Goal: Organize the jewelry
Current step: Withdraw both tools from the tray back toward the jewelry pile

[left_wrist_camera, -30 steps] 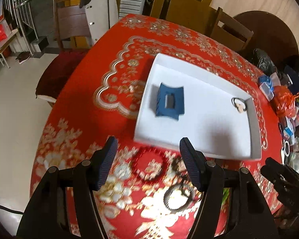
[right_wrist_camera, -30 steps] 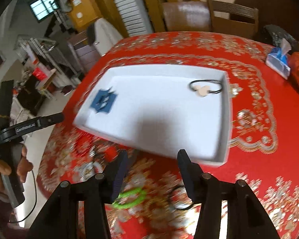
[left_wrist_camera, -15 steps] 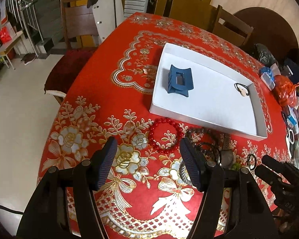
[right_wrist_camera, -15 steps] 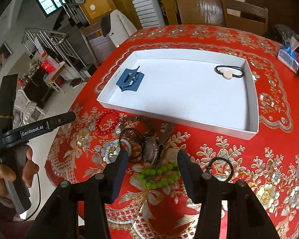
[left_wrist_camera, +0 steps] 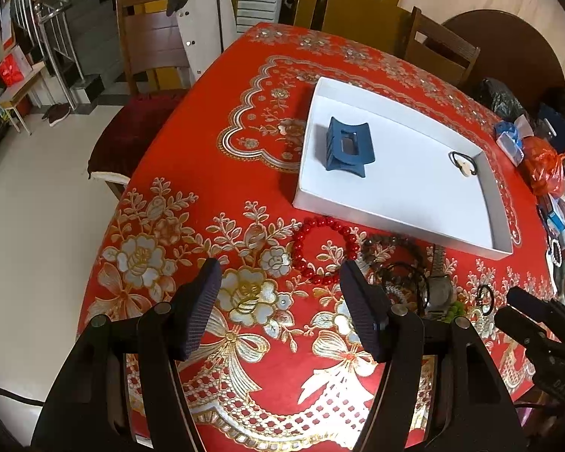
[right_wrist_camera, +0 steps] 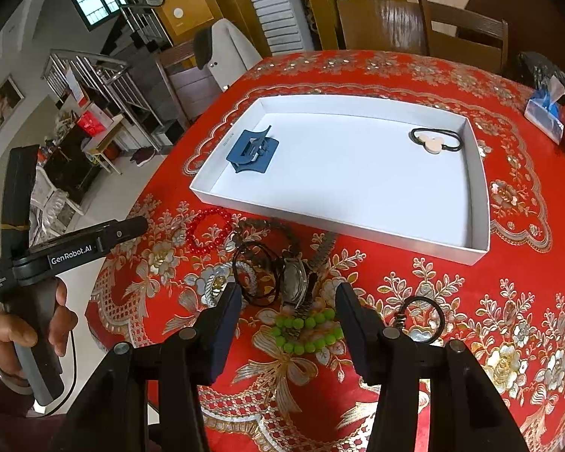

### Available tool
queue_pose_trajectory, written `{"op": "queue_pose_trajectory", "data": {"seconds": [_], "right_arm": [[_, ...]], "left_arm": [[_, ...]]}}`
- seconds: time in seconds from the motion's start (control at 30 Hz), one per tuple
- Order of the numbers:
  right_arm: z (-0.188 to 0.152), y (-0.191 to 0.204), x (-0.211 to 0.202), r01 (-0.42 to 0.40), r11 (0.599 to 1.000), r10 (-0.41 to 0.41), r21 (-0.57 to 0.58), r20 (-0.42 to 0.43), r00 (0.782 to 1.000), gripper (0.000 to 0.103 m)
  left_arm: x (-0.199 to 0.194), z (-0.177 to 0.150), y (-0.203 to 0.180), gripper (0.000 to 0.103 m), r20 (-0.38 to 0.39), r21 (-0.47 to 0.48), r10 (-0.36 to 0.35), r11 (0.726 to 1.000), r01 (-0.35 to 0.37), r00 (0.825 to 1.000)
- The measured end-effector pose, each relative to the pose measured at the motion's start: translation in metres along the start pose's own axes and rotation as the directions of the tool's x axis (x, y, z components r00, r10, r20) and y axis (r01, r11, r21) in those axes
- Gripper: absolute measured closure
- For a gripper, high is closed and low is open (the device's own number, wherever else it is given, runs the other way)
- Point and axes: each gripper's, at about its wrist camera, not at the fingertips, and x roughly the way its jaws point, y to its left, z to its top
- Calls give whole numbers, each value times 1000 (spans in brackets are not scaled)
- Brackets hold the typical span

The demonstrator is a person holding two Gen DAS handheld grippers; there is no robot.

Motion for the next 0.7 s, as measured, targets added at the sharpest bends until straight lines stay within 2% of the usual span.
{"op": "queue_pose_trajectory", "data": {"seconds": [0.3,0.53,0.7], "right_arm": [[-4,-28,-3,37,998,-37,55,-6,999,52],[-16,-64,-11,86,989,-85,118,-14,996,52],[-25,-87,-17,130,980,-127,150,-24,992,52]], "left_arm": [[12,3,8,38,-29,-24,0,1000,-1,1000],[32,6,25,38,-86,-101,-52,994,44,995],[38,8,22,38,-98,-105,-53,994,42,994]]}}
